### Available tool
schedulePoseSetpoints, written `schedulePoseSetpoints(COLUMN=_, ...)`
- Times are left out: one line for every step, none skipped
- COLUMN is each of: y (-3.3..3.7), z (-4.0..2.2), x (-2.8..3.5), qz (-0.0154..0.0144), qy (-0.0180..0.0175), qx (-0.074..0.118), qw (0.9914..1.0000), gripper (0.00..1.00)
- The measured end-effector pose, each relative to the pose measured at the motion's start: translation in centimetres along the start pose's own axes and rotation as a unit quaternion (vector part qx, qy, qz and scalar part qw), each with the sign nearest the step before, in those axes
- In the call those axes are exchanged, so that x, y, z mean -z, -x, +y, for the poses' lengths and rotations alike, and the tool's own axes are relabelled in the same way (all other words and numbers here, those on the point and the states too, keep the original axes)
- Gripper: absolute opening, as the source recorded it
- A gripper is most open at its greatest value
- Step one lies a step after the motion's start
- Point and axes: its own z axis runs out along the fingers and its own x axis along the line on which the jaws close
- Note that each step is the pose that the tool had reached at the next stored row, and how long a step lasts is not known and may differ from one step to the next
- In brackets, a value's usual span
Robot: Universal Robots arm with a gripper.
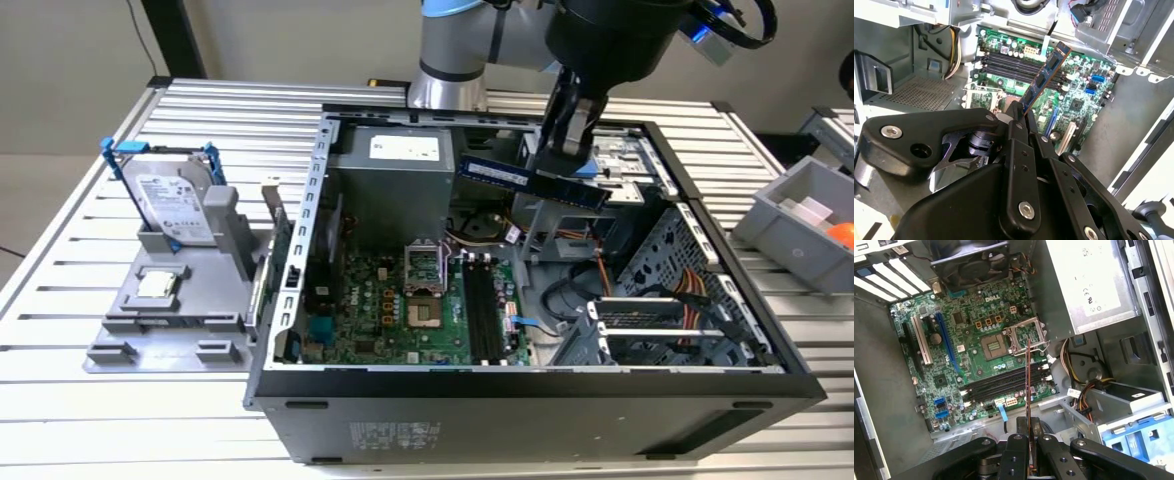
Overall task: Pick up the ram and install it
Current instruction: 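Insert the ram into the slot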
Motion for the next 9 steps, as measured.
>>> schedulePoseSetpoints(y=0.0, z=0.0, x=0.0, qz=0.0, qy=0.0, qx=-0.001, qw=1.0, gripper=0.0)
schedulePoseSetpoints(y=0.0, z=0.0, x=0.0, qz=0.0, qy=-0.0001, qx=-0.001, qw=1.0, gripper=0.0)
schedulePoseSetpoints(y=0.0, z=0.0, x=0.0, qz=-0.0001, qy=-0.0001, qx=-0.002, qw=1.0, gripper=0.0)
schedulePoseSetpoints(y=0.0, z=0.0, x=0.0, qz=-0.0001, qy=-0.0001, qx=-0.002, qw=1.0, gripper=0.0)
schedulePoseSetpoints(y=0.0, z=0.0, x=0.0, qz=-0.0001, qy=-0.0001, qx=-0.002, qw=1.0, gripper=0.0)
schedulePoseSetpoints(y=0.0, z=0.0, x=0.0, qz=-0.0001, qy=-0.0001, qx=-0.003, qw=1.0, gripper=0.0)
schedulePoseSetpoints(y=0.0, z=0.0, x=0.0, qz=-0.0002, qy=-0.0002, qx=-0.004, qw=0.99999, gripper=0.0)
schedulePoseSetpoints(y=0.0, z=0.0, x=0.0, qz=-0.0002, qy=-0.0002, qx=-0.004, qw=0.99999, gripper=0.0)
schedulePoseSetpoints(y=0.0, z=0.0, x=0.0, qz=-0.0002, qy=-0.0002, qx=-0.005, qw=0.99999, gripper=0.0)
